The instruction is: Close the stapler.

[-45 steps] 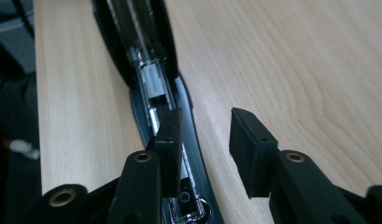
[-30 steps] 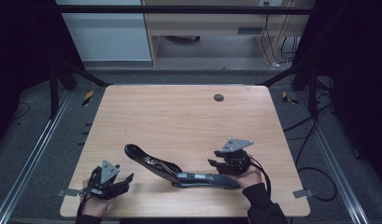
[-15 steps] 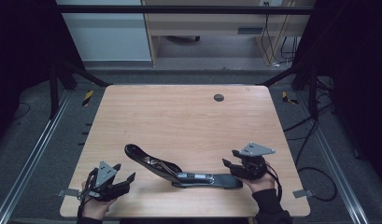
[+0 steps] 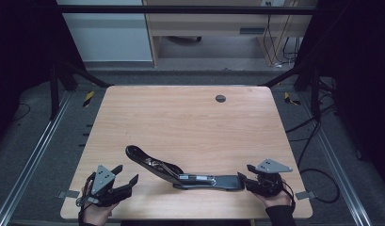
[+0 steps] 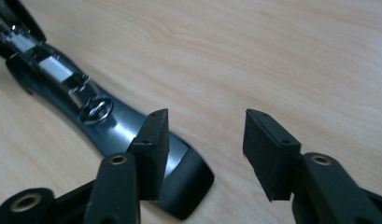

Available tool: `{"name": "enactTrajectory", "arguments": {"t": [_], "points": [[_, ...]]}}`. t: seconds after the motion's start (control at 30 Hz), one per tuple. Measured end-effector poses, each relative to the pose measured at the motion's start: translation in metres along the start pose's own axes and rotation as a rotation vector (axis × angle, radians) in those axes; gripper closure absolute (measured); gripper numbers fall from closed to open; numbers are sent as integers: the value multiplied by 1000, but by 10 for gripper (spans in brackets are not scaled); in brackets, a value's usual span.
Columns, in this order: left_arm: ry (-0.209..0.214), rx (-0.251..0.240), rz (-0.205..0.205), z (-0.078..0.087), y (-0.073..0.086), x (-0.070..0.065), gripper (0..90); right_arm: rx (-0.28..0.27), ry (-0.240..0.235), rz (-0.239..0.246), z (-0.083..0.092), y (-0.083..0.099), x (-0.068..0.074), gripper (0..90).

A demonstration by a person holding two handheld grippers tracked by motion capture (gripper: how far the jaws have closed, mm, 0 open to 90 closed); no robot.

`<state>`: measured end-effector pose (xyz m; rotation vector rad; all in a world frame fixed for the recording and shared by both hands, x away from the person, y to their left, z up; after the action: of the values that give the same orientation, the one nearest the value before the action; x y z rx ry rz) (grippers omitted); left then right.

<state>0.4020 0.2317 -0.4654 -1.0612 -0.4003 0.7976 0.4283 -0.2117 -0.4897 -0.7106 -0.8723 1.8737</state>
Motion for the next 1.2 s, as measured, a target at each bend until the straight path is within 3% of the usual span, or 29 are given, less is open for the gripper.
{"name": "enactTrajectory", "arguments": {"t": [0.3, 0.7, 0.73, 1.2], "points": [[27, -46, -9, 2, -10, -14, 309, 33, -6, -12, 0, 12, -2, 609], [46, -87, -16, 4, -21, -23, 309, 39, -46, -8, -1, 11, 3, 830], [47, -92, -19, 4, -22, -24, 309, 28, -46, 16, -2, 11, 3, 870], [59, -126, -40, 8, -35, -35, 314, 35, -84, 34, -3, 9, 11, 900]]}}
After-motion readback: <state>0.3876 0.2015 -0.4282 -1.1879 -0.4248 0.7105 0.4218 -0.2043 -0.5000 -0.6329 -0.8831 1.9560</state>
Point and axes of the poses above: each handheld gripper's, and its own axes: z roughly backward along the jaws, y roughly out of its underside, x roughly to its left, the point moved 4 cm from there along -z, roughly forward along the jaws, and after that the axes turned 13 degrees about y, right-handed, at the moved point
